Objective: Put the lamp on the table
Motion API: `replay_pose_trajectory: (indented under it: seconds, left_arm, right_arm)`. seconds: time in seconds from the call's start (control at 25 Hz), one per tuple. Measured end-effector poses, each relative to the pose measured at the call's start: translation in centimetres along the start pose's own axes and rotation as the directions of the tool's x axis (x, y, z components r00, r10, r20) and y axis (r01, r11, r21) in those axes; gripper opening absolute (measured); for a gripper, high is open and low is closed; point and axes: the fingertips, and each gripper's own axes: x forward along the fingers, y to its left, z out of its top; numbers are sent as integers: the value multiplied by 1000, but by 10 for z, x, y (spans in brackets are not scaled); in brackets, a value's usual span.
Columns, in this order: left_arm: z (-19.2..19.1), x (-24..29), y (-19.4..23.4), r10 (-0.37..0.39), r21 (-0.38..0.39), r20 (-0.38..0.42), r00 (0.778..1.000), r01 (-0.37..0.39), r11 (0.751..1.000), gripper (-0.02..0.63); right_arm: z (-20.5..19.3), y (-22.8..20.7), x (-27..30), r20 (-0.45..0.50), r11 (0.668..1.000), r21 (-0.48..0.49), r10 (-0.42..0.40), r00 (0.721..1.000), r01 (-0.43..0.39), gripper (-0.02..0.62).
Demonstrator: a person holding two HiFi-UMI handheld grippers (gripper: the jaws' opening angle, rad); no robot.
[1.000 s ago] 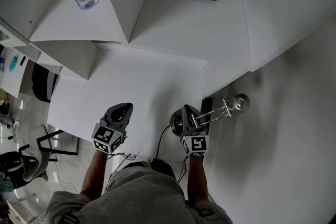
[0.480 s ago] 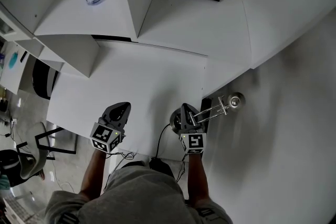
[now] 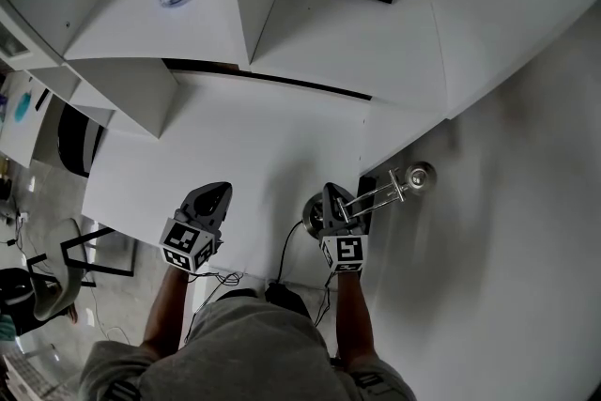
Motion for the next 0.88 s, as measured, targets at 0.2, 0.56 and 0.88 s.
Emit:
replay_pose_trajectory:
  seconds: [0.2,0.56,0.88]
  left_arm:
    - [-1,-1,-3,-7,-6,-16,1000,7,1000,5]
    - [-2,-4,0,3,-4,-9,1000,-3,1000,5]
    - [0,-5,3,8,5,14,1000,-8,1000,5]
  right_arm:
    - [0,0,0,2,1000,-5,3,1000,-3,21]
    - [3,5,-1,36,989,121,75,997,-79,215]
    - [2,1,-1,24,992,114,57,998,-59,247]
